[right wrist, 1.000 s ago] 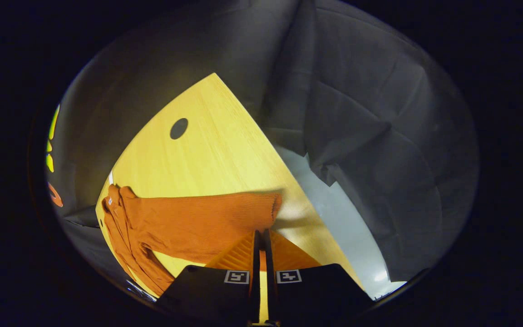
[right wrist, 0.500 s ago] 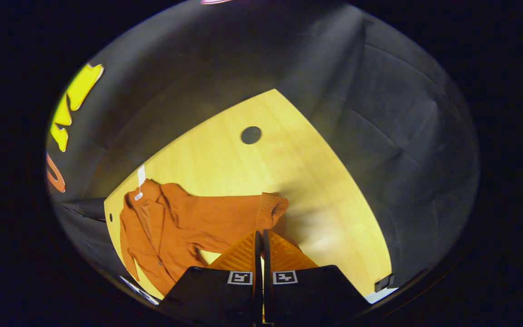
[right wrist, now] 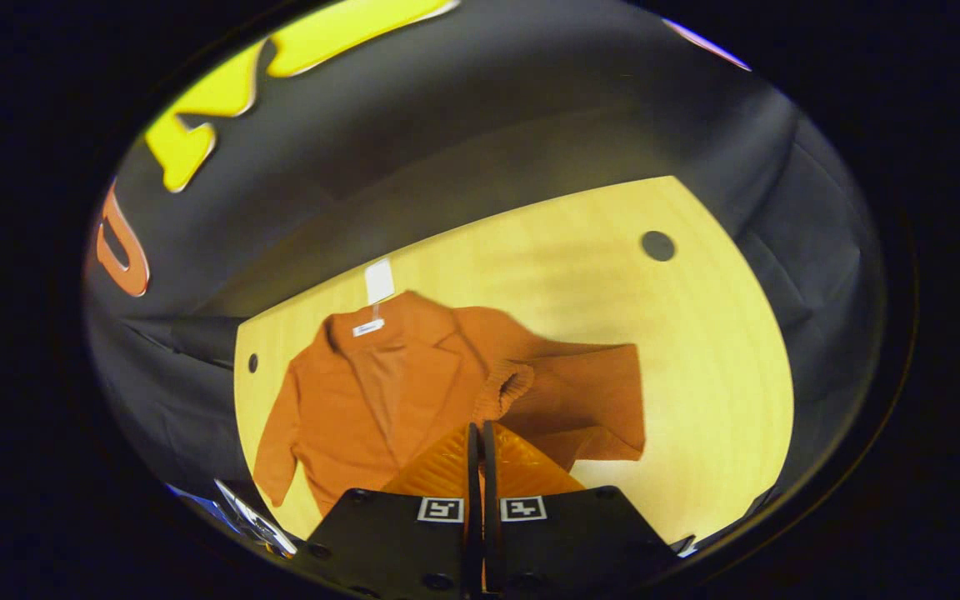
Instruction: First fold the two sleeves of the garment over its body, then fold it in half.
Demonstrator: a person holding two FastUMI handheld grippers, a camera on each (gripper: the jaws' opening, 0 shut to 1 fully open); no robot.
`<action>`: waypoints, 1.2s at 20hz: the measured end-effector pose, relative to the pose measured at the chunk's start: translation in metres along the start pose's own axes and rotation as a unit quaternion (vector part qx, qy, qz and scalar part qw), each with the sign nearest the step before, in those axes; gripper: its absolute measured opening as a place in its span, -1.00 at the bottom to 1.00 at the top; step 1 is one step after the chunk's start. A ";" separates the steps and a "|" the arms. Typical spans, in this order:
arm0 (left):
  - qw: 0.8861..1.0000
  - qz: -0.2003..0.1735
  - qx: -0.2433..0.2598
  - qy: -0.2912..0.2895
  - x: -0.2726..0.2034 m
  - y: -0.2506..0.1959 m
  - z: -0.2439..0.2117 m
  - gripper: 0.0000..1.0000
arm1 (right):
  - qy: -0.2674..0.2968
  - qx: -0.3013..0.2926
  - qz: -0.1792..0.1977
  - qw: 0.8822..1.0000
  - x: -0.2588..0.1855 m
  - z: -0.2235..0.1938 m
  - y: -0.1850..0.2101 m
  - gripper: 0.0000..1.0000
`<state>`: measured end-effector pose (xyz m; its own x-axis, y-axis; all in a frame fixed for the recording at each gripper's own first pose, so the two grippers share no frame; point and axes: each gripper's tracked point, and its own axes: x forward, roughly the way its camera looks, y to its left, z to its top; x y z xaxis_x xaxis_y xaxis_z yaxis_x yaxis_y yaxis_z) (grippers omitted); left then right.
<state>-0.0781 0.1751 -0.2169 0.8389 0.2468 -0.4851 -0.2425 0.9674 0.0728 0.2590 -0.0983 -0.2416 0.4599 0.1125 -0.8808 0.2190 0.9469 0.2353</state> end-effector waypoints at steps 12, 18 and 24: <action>0.999 -0.007 -0.019 0.032 0.024 0.059 -0.024 0.94 | 0.052 -0.060 0.053 0.995 0.062 -0.068 0.175 -0.97; 0.997 0.005 -0.038 0.071 0.018 0.082 -0.055 0.94 | 0.078 -0.114 0.078 0.987 0.104 -0.111 0.250 -0.97; 0.995 0.027 -0.031 0.087 0.011 0.097 -0.064 0.94 | 0.102 -0.103 0.105 0.984 0.141 -0.133 0.290 -0.97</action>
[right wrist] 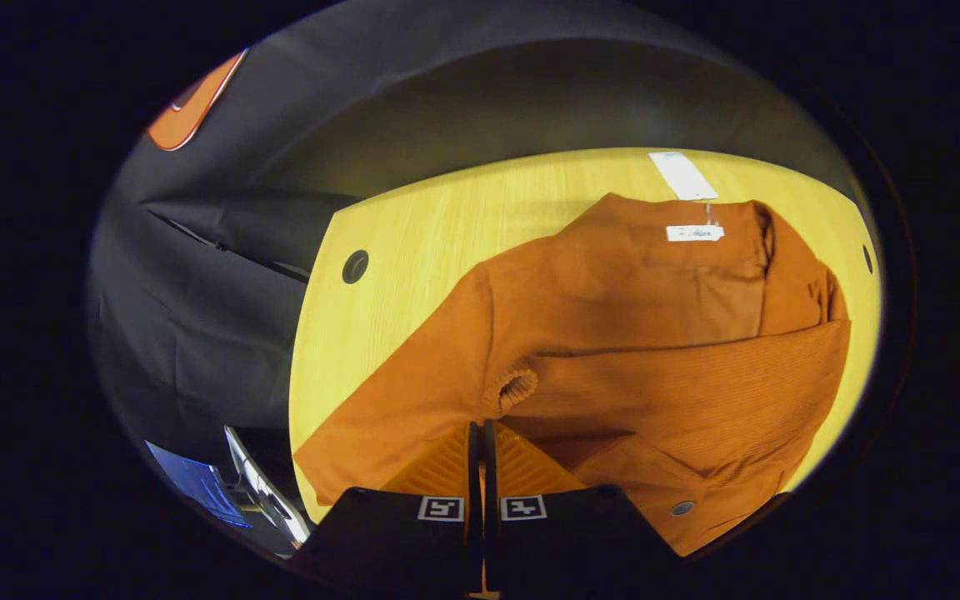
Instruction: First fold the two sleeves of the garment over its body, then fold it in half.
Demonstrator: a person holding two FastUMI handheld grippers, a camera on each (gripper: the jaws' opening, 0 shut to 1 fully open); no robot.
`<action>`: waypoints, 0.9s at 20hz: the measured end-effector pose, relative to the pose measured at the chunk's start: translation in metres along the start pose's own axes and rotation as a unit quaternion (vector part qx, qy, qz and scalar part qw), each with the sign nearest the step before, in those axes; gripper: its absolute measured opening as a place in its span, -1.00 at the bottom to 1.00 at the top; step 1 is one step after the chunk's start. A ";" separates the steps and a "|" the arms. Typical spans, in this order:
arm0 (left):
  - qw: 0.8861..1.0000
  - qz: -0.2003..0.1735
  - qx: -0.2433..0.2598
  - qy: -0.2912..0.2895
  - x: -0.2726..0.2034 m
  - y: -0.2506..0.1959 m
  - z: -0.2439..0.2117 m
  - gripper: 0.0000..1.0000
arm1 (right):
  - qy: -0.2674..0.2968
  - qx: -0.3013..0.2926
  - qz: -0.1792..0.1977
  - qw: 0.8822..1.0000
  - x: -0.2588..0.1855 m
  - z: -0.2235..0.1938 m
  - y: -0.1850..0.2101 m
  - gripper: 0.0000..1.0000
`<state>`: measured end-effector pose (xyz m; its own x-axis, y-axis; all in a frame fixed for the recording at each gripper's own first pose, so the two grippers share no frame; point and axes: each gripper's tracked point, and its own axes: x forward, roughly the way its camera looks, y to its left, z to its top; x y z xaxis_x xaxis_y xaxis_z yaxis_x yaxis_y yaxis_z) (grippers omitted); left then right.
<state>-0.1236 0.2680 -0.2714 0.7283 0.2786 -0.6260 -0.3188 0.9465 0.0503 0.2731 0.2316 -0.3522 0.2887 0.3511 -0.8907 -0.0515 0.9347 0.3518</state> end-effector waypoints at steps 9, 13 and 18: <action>1.000 0.009 0.000 0.003 0.003 -0.003 -0.003 0.94 | 0.021 0.081 0.057 0.995 0.011 -0.010 0.026 -0.84; 1.000 0.022 -0.010 0.001 0.009 0.004 0.002 0.94 | 0.017 0.079 0.085 0.993 -0.007 -0.014 0.039 -0.63; 0.999 0.027 -0.041 0.007 0.050 0.020 0.016 0.94 | 0.030 0.055 0.083 0.995 -0.043 -0.030 0.032 0.29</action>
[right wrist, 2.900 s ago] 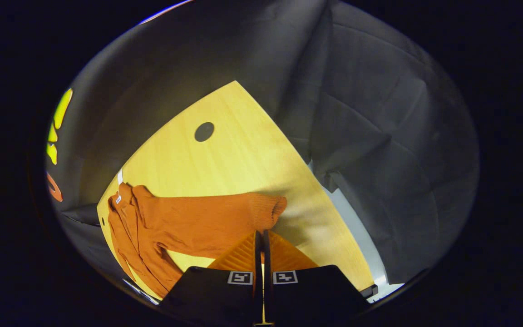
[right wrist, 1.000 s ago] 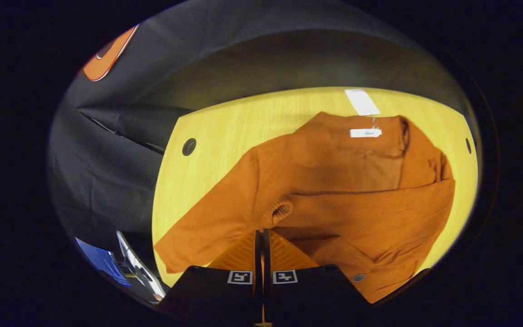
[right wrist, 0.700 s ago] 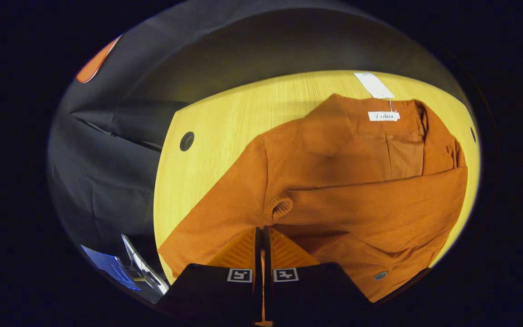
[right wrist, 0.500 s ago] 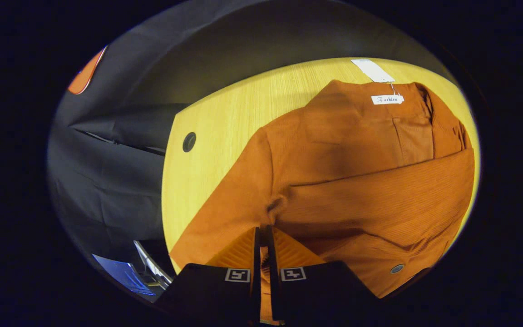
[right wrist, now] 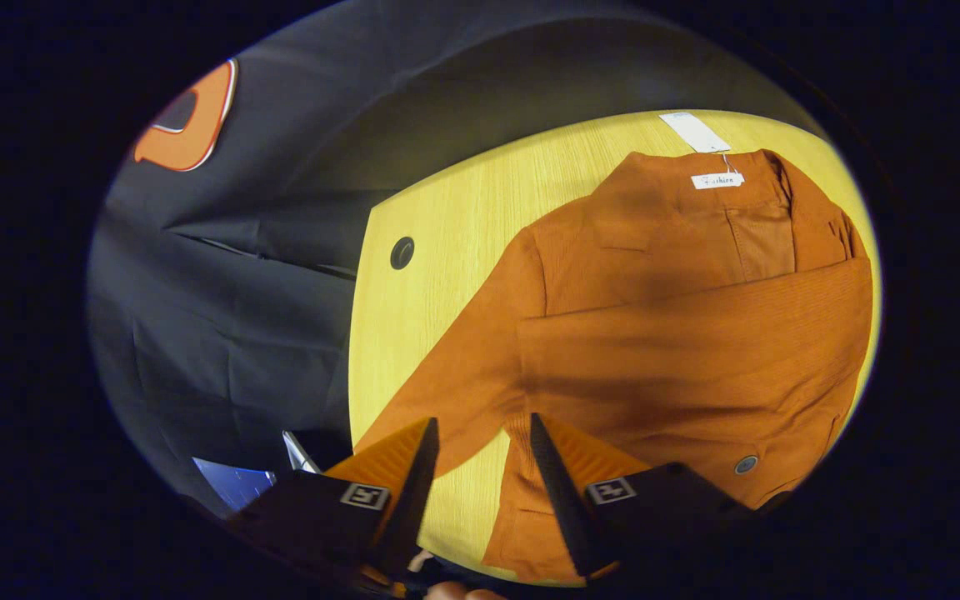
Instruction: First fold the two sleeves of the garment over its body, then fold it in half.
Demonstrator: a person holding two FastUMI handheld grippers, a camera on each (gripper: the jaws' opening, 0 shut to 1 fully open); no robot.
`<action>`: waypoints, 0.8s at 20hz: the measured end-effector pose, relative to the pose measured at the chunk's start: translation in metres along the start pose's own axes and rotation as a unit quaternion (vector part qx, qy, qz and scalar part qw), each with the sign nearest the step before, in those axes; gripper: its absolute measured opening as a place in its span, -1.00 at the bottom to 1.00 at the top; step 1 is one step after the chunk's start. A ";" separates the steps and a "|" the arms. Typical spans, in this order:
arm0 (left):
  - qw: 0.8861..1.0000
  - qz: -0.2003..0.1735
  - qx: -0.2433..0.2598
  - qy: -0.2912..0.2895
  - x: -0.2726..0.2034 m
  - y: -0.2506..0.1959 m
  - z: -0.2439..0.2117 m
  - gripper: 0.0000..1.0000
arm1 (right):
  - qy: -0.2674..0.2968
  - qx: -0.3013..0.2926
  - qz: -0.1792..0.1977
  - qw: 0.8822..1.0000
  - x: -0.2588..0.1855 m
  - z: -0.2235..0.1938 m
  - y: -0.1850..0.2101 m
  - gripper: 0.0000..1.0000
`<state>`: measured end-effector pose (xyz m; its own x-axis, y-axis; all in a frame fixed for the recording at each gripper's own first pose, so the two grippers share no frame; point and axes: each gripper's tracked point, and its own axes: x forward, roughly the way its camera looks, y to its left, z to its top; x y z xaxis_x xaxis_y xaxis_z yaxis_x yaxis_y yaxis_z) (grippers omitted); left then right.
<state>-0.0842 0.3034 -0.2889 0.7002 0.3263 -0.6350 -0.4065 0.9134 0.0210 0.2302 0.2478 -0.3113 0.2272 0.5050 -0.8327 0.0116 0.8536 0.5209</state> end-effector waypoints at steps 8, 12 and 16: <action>0.989 0.003 -0.117 0.094 0.112 0.023 0.037 0.94 | -0.021 -0.003 -0.028 0.999 -0.079 -0.024 -0.061 0.80; 0.985 0.035 -0.104 0.132 0.153 0.052 0.046 0.94 | -0.038 -0.041 -0.070 0.996 -0.118 -0.048 -0.125 0.93; 0.968 0.016 -0.167 0.187 0.174 0.035 0.046 0.94 | -0.048 -0.029 -0.098 0.994 -0.150 -0.087 -0.188 0.96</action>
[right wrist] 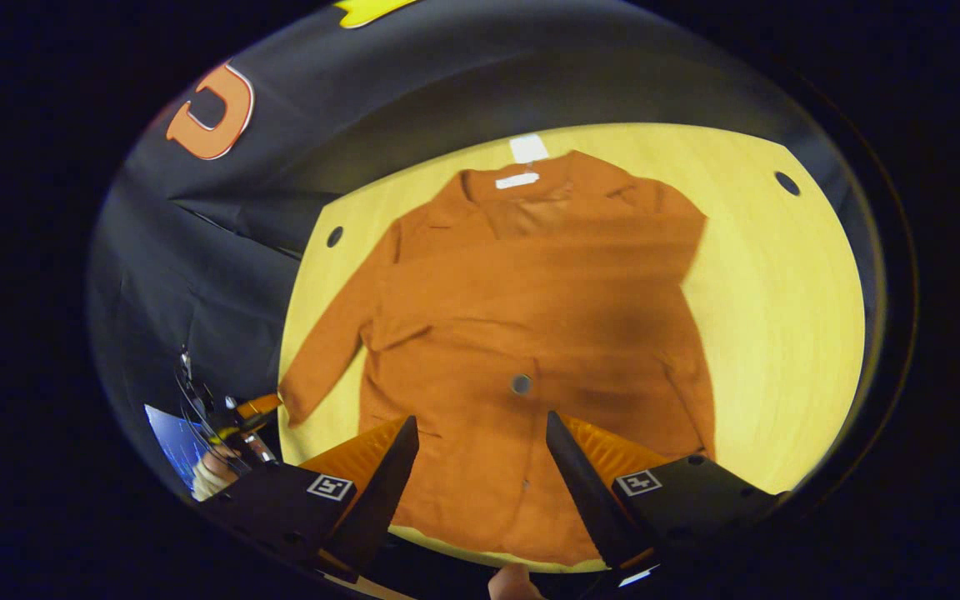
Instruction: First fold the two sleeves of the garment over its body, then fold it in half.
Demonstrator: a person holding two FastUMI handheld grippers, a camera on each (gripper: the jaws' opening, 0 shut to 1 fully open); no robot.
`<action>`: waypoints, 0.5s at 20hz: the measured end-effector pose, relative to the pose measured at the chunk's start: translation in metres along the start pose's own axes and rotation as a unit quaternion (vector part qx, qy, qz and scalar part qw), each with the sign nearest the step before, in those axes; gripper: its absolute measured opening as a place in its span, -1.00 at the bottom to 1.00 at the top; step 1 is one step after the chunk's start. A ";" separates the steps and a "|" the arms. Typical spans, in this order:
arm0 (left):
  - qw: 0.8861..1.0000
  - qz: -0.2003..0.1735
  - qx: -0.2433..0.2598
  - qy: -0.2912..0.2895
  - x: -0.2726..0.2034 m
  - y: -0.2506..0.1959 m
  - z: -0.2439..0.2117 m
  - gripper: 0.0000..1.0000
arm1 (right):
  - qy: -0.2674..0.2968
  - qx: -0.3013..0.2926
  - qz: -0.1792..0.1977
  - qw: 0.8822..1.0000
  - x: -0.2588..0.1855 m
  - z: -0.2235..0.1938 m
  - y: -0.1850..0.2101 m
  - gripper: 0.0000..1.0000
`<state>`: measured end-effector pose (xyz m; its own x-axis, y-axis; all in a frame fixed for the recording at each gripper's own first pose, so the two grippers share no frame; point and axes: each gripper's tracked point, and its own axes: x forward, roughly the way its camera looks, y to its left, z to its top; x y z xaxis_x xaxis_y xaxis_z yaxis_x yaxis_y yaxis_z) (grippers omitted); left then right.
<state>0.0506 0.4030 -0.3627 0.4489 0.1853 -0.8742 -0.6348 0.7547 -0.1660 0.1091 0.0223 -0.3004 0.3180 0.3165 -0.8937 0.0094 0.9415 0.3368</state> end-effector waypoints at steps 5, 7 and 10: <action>0.996 0.030 -0.040 0.070 0.015 0.006 -0.004 0.96 | -0.008 0.007 -0.030 0.999 -0.024 -0.055 -0.073 0.96; 0.995 0.029 -0.038 0.085 0.022 0.004 -0.005 0.97 | -0.004 0.032 -0.041 0.999 -0.029 -0.073 -0.097 0.96; 0.993 0.045 -0.046 0.100 0.026 0.005 -0.007 0.97 | -0.019 0.073 -0.043 0.996 -0.040 -0.085 -0.124 0.96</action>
<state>0.0542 0.4071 -0.3892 0.2603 0.1129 -0.9589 -0.7257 0.6779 -0.1172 0.0150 -0.0972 -0.3316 0.3454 0.2292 -0.9101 0.1740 0.9373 0.3021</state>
